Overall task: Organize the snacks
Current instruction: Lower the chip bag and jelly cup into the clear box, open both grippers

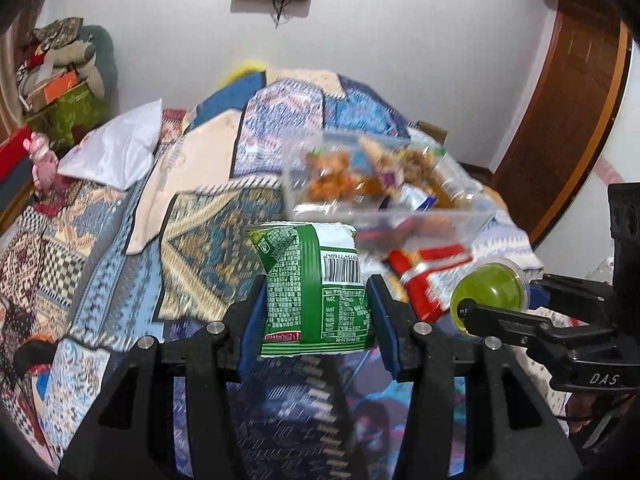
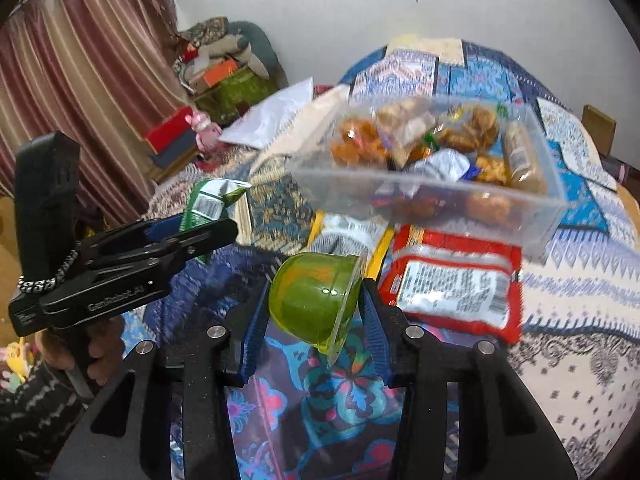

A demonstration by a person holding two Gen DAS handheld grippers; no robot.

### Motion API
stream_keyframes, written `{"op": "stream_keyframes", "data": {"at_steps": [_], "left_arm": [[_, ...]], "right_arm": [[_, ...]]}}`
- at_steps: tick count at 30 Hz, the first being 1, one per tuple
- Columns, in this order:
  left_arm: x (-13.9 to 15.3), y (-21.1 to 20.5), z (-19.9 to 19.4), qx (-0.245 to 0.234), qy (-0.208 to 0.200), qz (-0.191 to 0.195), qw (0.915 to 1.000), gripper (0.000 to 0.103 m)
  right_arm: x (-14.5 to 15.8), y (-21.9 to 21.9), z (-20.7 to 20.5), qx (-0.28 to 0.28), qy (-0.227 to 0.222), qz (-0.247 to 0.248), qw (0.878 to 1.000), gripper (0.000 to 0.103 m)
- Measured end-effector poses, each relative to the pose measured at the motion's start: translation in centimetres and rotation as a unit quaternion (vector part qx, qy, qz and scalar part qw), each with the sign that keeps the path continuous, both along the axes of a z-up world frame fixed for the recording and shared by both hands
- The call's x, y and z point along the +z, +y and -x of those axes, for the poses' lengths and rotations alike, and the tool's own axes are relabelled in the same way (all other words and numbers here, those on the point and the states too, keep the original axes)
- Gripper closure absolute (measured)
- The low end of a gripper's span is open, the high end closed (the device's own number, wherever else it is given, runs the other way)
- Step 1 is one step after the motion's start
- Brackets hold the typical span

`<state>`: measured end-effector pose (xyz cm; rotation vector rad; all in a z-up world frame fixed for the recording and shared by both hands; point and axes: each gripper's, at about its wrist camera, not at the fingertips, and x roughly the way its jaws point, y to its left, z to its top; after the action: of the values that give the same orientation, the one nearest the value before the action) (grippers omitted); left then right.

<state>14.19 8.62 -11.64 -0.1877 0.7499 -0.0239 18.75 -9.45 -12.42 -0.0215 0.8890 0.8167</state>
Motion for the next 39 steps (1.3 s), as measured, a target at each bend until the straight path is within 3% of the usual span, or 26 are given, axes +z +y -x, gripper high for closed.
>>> {"op": "stream_keyframes", "data": {"at_steps": [8, 15, 26, 35, 39], "left_arm": [[2.6, -1.4, -3.8, -0.012, -0.031, -0.010, 0.9994, 0.055], [3.2, -1.4, -8.9, -0.012, -0.035, -0.013, 0.9992, 0.055], [0.8, -1.0, -16.1, 0.007, -0.008, -0.009, 0.9999, 0.055], [-0.8, -1.4, -17.9, -0.005, 0.012, -0.010, 0.9999, 0.054], [-0.7, -1.1, -17.4, -0.002, 0.013, -0.005, 0.9999, 0.047]], "right_arm": [[2.4, -2.2, -2.2, -0.036, -0.036, -0.014, 0.999, 0.062], [3.4, -3.8, -5.8, -0.070, -0.053, -0.024, 0.996, 0.062], [1.7, -2.8, -11.8, -0.096, -0.044, -0.022, 0.994, 0.062], [0.6, -1.1, -14.0, -0.092, -0.046, -0.011, 0.995, 0.063], [1.1, -1.0, -13.3, -0.086, -0.057, -0.002, 0.995, 0.062]]}}
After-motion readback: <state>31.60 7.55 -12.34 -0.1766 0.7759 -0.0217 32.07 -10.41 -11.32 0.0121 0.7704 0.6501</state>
